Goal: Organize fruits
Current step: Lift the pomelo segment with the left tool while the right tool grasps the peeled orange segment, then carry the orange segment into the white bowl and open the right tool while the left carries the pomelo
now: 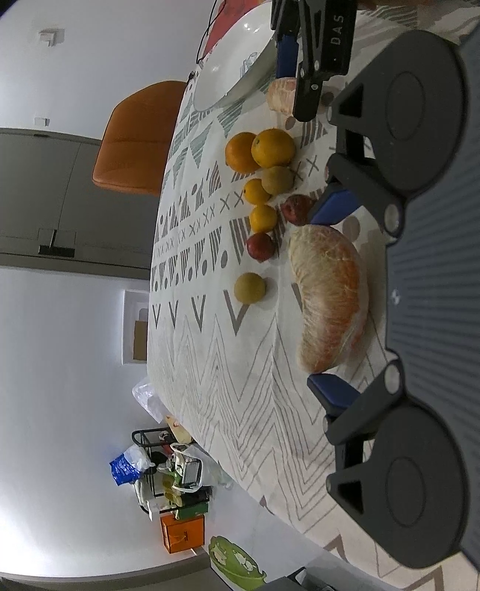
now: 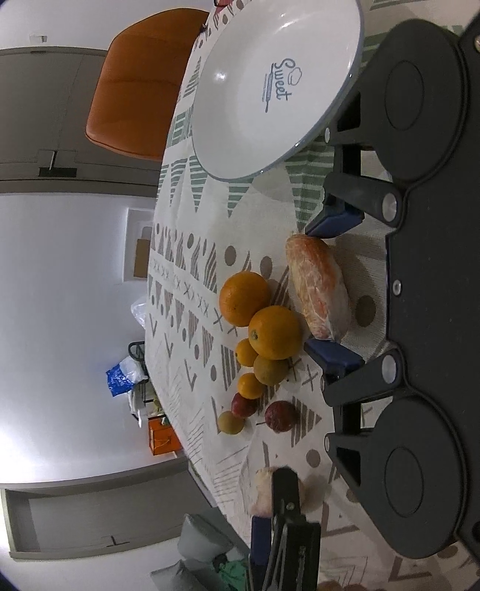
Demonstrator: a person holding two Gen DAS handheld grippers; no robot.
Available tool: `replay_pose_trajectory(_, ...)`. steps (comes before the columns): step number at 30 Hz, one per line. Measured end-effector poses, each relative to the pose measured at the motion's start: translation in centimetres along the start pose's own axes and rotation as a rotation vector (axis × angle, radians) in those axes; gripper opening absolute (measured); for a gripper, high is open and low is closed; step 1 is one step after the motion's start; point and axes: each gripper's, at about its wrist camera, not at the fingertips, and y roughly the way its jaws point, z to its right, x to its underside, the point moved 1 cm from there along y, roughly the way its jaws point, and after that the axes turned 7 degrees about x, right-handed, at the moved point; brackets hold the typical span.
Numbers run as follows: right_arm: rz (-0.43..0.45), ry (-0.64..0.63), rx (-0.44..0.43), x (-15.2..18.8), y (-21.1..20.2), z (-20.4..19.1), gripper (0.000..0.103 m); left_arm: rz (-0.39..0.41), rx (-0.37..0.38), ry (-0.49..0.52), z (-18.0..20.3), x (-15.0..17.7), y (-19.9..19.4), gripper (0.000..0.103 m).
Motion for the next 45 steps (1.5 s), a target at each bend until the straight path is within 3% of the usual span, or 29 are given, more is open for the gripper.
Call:
replay_pose_trajectory(17, 0.103, 0.044, -0.023, -0.8, -4.2, 2.2, 0.057, 0.053, 0.038, 0.072, 4.2, -1.7, -0.8, 0.085)
replay_pose_trajectory(45, 0.145, 0.211, 0.158, 1.0, -5.7, 11.8, 0.057, 0.060, 0.122, 0.202, 13.1, -3.6, 1.8, 0.085)
